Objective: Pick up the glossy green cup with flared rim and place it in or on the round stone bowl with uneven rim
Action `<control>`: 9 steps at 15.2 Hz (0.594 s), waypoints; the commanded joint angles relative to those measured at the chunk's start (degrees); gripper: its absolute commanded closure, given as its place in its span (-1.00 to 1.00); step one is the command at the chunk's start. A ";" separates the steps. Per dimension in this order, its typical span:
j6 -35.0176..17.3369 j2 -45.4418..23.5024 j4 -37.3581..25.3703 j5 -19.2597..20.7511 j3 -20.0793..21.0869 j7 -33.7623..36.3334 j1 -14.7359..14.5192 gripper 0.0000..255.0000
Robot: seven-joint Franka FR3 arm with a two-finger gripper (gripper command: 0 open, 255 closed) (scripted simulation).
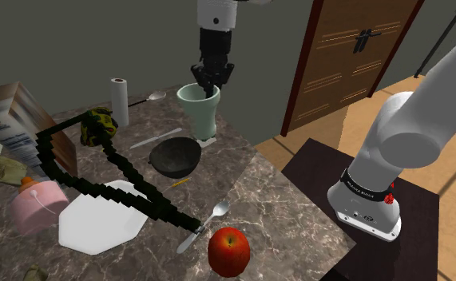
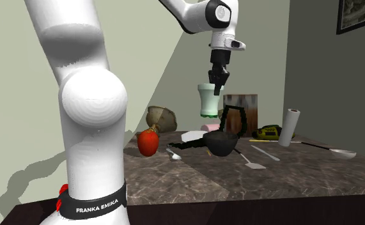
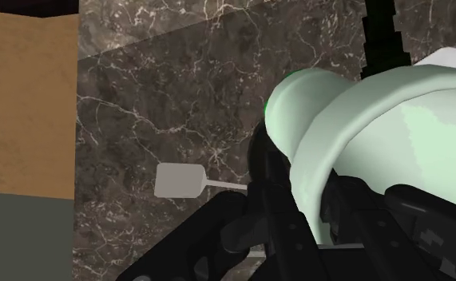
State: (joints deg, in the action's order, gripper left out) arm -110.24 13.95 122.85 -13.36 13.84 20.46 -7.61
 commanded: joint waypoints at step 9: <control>1.31 -17.56 -19.19 4.74 2.06 4.95 -0.70 1.00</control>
State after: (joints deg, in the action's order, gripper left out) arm -108.26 -3.36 103.30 -8.66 15.88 25.45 -8.29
